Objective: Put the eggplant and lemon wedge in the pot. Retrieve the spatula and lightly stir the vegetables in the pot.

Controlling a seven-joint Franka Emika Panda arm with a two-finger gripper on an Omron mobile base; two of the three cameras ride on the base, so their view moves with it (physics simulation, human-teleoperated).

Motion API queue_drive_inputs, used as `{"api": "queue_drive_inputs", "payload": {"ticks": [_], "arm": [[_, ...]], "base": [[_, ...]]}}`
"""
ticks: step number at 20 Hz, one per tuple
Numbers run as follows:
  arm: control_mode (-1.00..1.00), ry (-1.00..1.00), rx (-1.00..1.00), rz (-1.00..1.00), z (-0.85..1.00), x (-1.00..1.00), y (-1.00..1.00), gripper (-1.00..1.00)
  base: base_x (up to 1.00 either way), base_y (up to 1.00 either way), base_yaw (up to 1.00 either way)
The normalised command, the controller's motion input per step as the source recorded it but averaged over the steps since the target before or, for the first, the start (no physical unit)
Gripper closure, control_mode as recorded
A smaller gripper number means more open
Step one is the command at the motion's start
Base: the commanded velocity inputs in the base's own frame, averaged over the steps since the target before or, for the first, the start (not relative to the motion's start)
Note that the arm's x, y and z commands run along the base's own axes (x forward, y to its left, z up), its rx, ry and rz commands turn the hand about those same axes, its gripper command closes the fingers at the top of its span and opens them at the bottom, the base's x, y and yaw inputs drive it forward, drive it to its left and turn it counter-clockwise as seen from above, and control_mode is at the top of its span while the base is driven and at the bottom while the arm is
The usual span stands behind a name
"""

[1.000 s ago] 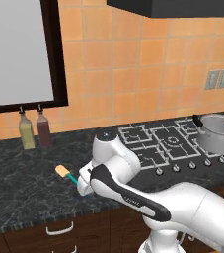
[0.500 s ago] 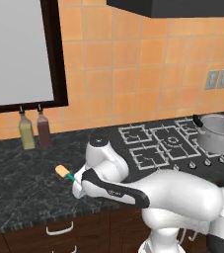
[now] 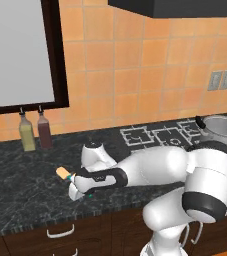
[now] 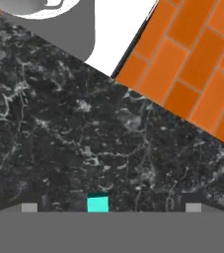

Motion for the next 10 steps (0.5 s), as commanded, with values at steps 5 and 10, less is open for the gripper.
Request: {"api": "queue_drive_inputs", "payload": {"ticks": [5,10], "arm": [[-1.00,0.00,-0.03,0.00,-0.29,0.15,0.07,-1.00],[-1.00,0.00,-0.05,0.00,-0.32,0.01,0.00,1.00]], "base": [[0.00,0.00,0.00],[0.00,0.00,0.00]]}}
